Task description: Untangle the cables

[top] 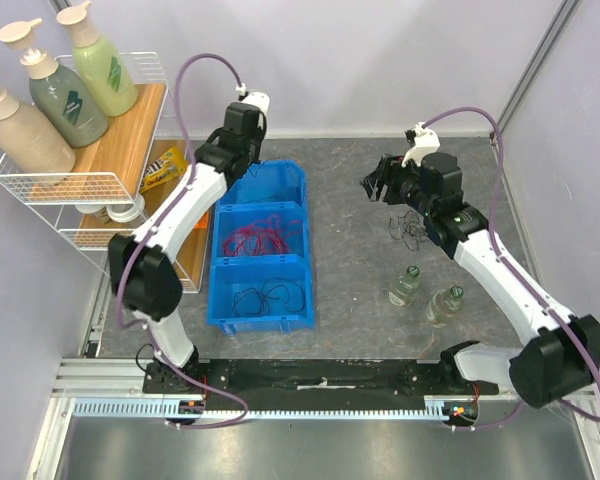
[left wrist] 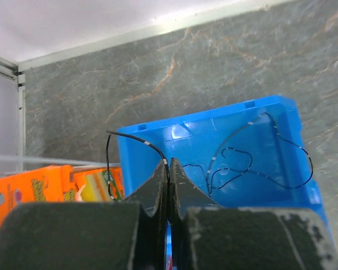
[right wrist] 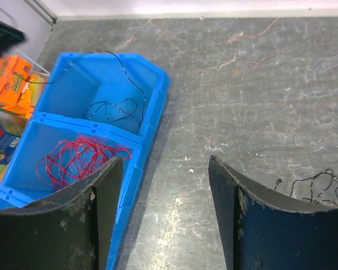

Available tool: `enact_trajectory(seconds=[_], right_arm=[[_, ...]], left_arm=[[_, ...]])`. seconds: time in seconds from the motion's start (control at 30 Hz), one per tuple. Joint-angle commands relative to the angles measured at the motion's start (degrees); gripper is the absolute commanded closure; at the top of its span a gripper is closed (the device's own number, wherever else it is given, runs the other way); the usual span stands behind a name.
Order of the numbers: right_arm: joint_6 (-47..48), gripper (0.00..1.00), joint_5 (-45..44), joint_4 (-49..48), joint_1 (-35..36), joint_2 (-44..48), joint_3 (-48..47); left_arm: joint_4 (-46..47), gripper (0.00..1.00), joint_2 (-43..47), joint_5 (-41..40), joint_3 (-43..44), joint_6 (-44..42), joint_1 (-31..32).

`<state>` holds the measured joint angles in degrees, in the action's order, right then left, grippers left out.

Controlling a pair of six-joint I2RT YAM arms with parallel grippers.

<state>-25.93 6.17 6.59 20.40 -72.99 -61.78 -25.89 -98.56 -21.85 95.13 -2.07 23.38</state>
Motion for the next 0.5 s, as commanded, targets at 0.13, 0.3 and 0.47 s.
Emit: enact_trajectory(seconds=[0.13,0.3,0.47], right_arm=[[2.20,0.29,-3.19,1.41,-0.45,5.14,1.40],[1.85,0.29,-2.75,1.50,-0.45,4.70,1.66],[2.03,0.29,-2.75,1.76,-0.54,4.87,1.66]], left_arm=[[-9.35,0.98,-13.66,0.30,12.61,-10.33,2.28],[-12.34,0.98,-18.15,13.37,14.99,-4.46,2.11],[-13.40,0.98,-21.40,21.58,17.45,7.23,0.19]])
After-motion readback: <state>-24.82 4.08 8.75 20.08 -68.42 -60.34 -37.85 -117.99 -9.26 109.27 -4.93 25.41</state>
